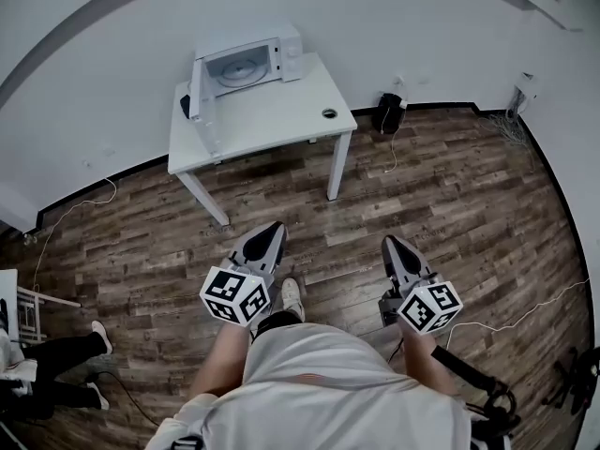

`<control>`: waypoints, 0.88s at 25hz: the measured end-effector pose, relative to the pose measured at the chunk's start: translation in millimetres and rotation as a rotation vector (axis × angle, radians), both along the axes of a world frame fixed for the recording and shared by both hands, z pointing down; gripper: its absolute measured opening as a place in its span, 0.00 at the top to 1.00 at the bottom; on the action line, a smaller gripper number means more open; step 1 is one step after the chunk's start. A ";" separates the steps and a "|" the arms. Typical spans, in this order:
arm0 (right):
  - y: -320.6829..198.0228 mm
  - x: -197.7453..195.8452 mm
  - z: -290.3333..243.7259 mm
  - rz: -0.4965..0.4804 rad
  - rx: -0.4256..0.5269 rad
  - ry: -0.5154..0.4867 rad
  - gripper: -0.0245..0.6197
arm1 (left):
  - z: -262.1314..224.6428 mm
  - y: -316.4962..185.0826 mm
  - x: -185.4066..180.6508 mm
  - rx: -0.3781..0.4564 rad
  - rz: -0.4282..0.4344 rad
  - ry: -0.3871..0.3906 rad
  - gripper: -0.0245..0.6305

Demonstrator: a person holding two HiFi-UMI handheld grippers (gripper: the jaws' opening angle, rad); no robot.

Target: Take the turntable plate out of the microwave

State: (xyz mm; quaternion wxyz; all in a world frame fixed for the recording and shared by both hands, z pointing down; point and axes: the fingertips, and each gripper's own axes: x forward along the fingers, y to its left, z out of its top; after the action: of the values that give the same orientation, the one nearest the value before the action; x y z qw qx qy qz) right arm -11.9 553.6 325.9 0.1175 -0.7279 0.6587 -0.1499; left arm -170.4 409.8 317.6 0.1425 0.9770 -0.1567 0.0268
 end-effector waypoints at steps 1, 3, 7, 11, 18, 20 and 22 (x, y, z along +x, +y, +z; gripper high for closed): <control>-9.5 2.5 0.6 -0.008 -0.005 -0.001 0.96 | 1.1 -8.4 3.7 -0.006 -0.003 0.003 0.95; -28.2 7.6 1.6 -0.018 -0.013 -0.006 0.96 | 5.2 -22.6 10.5 -0.022 -0.002 0.004 0.95; -71.4 15.2 -2.3 -0.015 -0.007 -0.017 0.96 | 11.9 -55.9 17.7 -0.037 0.017 -0.012 0.95; -124.3 15.7 -4.7 -0.039 -0.021 -0.008 0.96 | 8.8 -105.0 22.7 -0.033 0.010 -0.011 0.95; -212.7 17.9 -4.5 -0.088 -0.033 -0.004 0.96 | 11.3 -188.4 25.7 -0.026 -0.027 -0.021 0.95; -232.0 16.2 -4.7 -0.104 -0.034 0.002 0.96 | 12.3 -206.3 24.1 -0.025 -0.035 -0.025 0.95; -247.5 14.7 -1.4 -0.119 -0.040 -0.004 0.96 | 14.9 -221.7 22.1 -0.027 -0.048 -0.031 0.95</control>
State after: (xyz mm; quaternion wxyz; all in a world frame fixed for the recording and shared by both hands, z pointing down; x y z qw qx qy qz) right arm 2.9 306.1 324.5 0.0953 -0.6894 0.6974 -0.1711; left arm -148.3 188.1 332.5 0.1538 0.9704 -0.1819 0.0406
